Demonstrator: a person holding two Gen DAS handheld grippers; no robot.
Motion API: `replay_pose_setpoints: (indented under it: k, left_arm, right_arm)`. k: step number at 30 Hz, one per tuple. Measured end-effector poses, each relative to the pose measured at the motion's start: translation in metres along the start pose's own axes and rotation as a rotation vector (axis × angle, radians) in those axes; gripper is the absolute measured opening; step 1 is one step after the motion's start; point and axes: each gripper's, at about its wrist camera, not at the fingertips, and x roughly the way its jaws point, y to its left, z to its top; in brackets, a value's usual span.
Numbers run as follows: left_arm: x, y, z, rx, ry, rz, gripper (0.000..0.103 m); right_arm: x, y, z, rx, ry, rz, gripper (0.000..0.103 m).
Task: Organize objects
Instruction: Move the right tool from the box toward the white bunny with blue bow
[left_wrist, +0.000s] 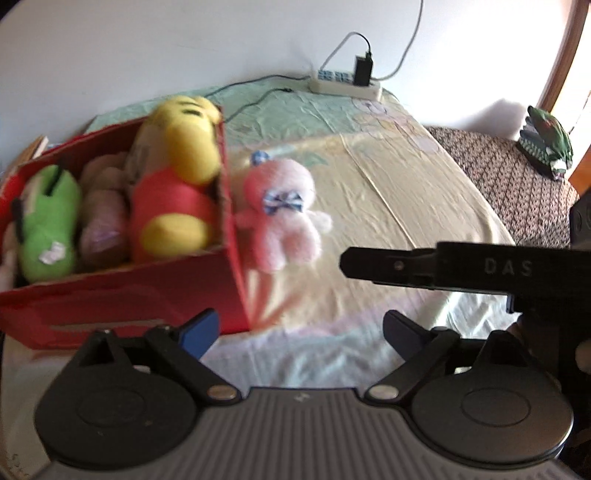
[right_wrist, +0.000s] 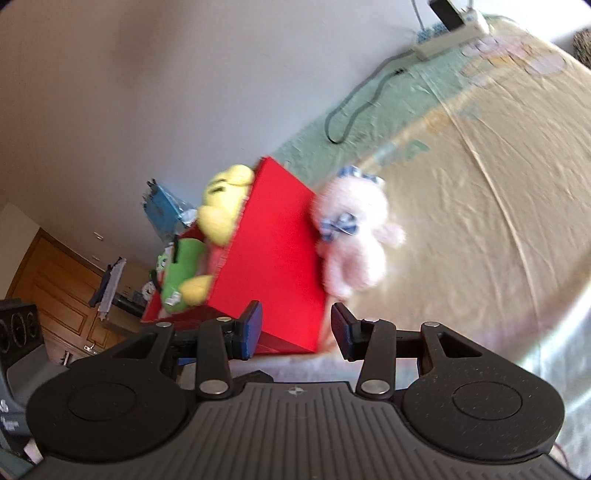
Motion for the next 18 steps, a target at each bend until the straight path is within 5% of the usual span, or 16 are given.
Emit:
replay_pose_setpoints:
  k: [18]
  left_arm:
    - [0.072,0.000,-0.020,0.009,0.135,-0.031,0.099]
  right_arm:
    - [0.071,-0.058,0.027,0.096,0.065,-0.049,0.045]
